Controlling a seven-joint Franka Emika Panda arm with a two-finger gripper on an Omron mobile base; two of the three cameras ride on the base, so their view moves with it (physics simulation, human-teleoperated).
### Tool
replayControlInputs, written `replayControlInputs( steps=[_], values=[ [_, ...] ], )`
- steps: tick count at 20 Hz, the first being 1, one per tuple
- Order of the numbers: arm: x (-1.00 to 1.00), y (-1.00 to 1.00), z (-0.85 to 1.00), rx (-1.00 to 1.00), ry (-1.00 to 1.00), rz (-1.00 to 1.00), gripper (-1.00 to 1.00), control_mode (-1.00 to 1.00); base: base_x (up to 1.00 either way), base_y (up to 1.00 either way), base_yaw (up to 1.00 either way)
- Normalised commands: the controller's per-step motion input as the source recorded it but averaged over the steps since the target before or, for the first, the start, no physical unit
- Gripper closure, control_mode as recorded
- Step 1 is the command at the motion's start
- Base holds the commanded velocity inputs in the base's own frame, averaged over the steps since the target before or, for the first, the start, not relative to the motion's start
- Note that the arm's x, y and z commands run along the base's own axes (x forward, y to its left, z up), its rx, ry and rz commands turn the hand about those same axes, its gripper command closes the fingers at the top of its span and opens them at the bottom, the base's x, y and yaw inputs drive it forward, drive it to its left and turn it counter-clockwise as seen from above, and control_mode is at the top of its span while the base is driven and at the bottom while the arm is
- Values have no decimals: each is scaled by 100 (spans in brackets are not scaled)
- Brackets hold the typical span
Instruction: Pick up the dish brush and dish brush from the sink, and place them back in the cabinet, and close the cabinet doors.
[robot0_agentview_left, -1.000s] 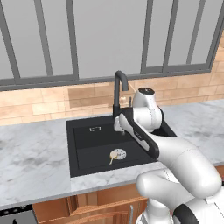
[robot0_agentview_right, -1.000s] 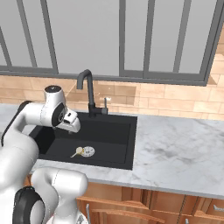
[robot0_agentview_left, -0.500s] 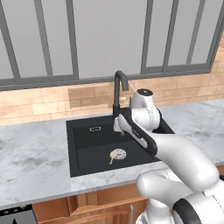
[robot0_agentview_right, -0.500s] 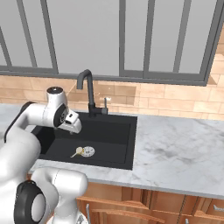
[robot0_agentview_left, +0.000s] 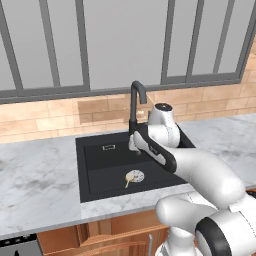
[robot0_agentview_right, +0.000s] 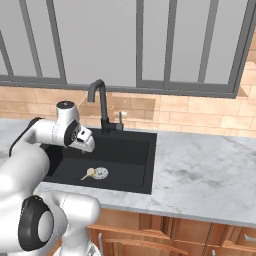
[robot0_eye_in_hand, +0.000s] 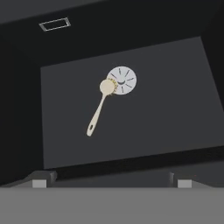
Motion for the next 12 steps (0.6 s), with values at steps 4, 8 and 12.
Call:
replayControlInputs(
  steps=[4,8,12],
  values=[
    [11,0,-13,0,0,0,-100,-100,0,0,0],
    [15,1,-15,0,0,0,-100,-100,0,0,0],
    [16,8,-12,0,0,0,-100,-100,0,0,0]
  ],
)
